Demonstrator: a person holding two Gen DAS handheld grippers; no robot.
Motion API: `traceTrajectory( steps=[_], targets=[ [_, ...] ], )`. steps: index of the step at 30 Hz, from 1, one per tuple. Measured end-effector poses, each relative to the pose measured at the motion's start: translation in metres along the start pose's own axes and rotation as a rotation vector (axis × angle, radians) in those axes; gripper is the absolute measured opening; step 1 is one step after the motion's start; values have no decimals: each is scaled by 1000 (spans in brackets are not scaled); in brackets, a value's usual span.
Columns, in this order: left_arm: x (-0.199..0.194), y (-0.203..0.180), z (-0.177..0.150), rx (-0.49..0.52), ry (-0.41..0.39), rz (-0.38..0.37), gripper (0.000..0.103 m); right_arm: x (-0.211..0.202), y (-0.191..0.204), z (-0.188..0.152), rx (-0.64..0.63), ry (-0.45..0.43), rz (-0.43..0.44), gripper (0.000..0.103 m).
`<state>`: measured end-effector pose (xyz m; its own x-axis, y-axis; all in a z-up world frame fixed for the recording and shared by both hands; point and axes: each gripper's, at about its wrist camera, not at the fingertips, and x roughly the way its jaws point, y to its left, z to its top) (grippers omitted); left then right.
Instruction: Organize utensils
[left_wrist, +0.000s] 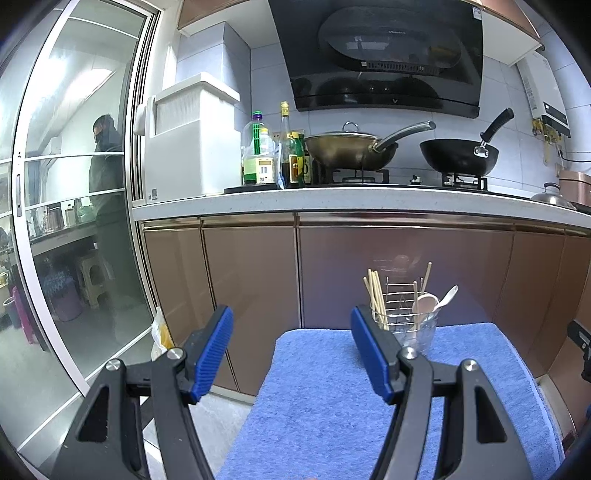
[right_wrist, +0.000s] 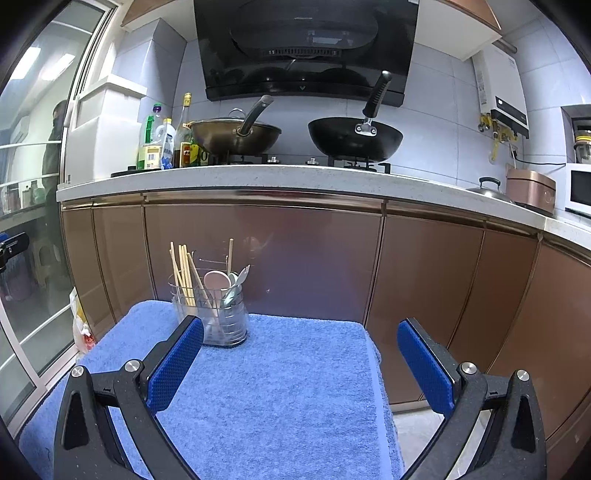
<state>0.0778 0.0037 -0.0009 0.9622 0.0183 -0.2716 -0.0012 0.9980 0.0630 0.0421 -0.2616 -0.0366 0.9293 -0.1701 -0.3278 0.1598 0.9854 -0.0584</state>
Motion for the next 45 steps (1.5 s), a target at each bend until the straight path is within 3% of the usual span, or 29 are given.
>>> traceTrajectory(
  steps=[45],
  targets=[
    [-3,-4,1,6,-15,-6,64,-7,-1,5,-4,-25,-8,103]
  ],
)
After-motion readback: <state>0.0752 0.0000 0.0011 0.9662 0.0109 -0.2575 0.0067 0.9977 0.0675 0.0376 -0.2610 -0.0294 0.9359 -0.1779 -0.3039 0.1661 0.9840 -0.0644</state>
